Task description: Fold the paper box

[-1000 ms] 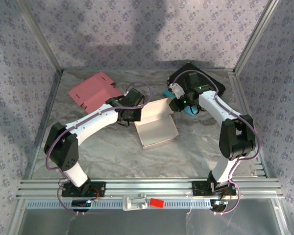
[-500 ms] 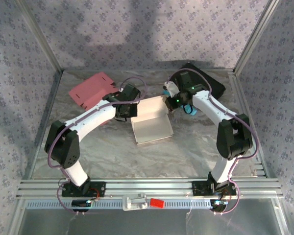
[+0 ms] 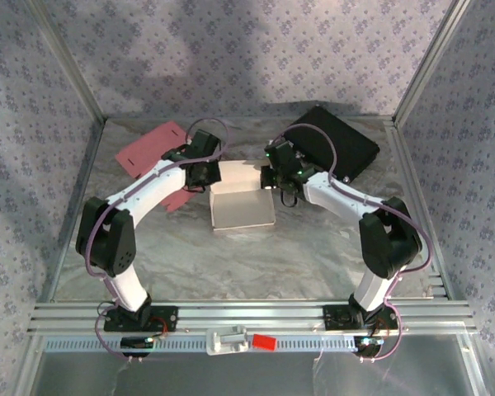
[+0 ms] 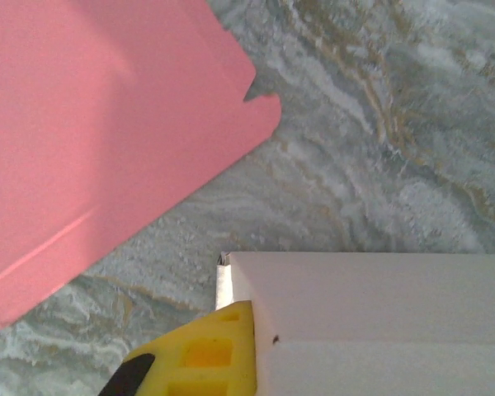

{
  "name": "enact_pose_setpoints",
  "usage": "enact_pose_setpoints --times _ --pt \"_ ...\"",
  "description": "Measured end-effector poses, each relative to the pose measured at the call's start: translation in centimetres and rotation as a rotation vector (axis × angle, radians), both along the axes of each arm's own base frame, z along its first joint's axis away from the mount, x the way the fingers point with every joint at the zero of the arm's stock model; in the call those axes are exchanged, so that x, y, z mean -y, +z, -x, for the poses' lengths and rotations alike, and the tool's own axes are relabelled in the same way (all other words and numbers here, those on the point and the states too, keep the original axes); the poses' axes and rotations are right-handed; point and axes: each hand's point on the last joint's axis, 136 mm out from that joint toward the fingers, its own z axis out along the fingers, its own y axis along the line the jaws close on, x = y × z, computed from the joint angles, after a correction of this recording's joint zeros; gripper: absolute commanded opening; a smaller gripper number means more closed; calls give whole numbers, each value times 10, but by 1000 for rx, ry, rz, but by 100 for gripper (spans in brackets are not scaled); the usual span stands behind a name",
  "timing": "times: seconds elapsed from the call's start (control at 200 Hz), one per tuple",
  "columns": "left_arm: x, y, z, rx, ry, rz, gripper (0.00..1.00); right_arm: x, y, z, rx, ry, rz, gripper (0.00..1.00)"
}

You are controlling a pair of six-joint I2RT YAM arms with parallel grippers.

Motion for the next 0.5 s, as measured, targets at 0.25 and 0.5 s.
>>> enact_pose_setpoints --times 0.25,0.5 --pt "6 -6 -6 85 -56 53 0 6 -2 -2 85 -40 -52 0" --pt "7 -22 2 183 -105 94 0 7 -20 9 126 -4 -95 0"
